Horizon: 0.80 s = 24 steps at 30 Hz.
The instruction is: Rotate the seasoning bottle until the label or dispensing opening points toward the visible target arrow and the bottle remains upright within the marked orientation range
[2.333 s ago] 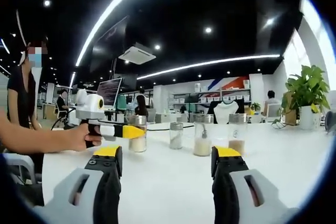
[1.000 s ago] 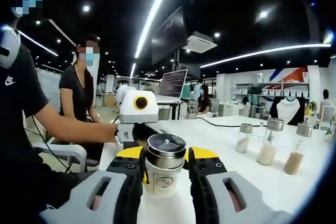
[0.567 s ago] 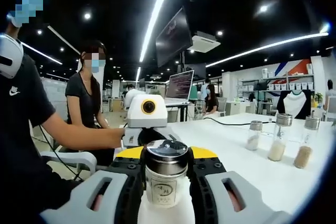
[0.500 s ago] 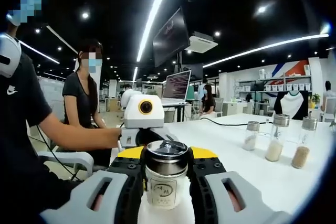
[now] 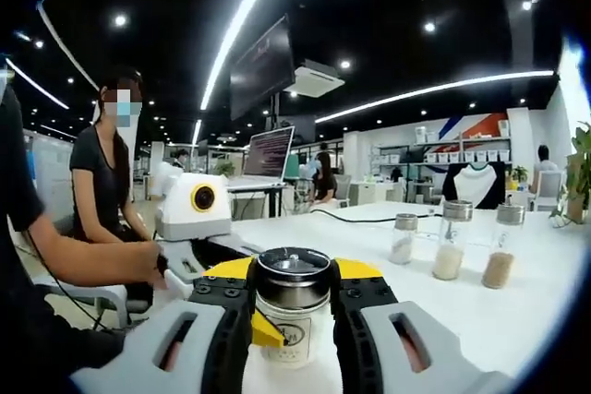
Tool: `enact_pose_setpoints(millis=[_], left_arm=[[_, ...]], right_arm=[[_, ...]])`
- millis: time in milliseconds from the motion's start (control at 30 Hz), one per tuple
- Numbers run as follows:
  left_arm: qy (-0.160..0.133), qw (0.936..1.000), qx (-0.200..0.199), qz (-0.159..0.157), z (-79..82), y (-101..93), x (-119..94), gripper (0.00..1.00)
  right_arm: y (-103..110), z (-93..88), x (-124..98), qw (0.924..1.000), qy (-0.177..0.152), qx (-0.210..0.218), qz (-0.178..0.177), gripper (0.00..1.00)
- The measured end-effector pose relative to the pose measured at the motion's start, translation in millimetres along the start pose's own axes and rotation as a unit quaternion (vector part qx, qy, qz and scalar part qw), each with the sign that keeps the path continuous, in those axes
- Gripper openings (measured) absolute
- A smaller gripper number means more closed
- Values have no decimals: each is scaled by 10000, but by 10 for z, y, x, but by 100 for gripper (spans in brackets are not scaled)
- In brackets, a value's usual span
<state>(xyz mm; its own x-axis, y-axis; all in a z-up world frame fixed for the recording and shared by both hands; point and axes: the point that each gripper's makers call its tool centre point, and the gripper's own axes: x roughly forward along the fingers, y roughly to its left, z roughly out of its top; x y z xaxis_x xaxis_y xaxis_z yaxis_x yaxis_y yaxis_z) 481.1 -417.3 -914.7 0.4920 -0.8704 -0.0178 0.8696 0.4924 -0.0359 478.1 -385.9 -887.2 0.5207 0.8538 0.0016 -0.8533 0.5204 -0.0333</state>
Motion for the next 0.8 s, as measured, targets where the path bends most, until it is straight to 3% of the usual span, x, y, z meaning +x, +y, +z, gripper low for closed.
enact_pose_setpoints(millis=[167, 267, 400, 467, 667, 800], left_arm=[[-45, 9972, 46, 750, -14, 94, 13, 35], [-116, 9921, 455, 1161, 1, 158, -3, 36], [-172, 9891, 395, 1411, 7, 206, -1, 36], [-161, 9838, 496, 1717, 22, 249, -30, 36], [-110, 9749, 605, 2139, -3, 337, -45, 36], [-64, 9692, 665, 2369, -38, 349, -29, 36]], right_arm=[[-70, -5, 52, 9986, 120, -214, -474, 29], [-112, 1, 94, 9966, 119, -93, -807, 29], [-116, 41, 161, 9930, 159, -253, -1147, 29], [-139, 53, 177, 9904, 193, -319, -1332, 29], [-196, 62, 193, 9839, 51, 45, -1784, 29], [-200, 41, 188, 9801, 21, 52, -1985, 29]])
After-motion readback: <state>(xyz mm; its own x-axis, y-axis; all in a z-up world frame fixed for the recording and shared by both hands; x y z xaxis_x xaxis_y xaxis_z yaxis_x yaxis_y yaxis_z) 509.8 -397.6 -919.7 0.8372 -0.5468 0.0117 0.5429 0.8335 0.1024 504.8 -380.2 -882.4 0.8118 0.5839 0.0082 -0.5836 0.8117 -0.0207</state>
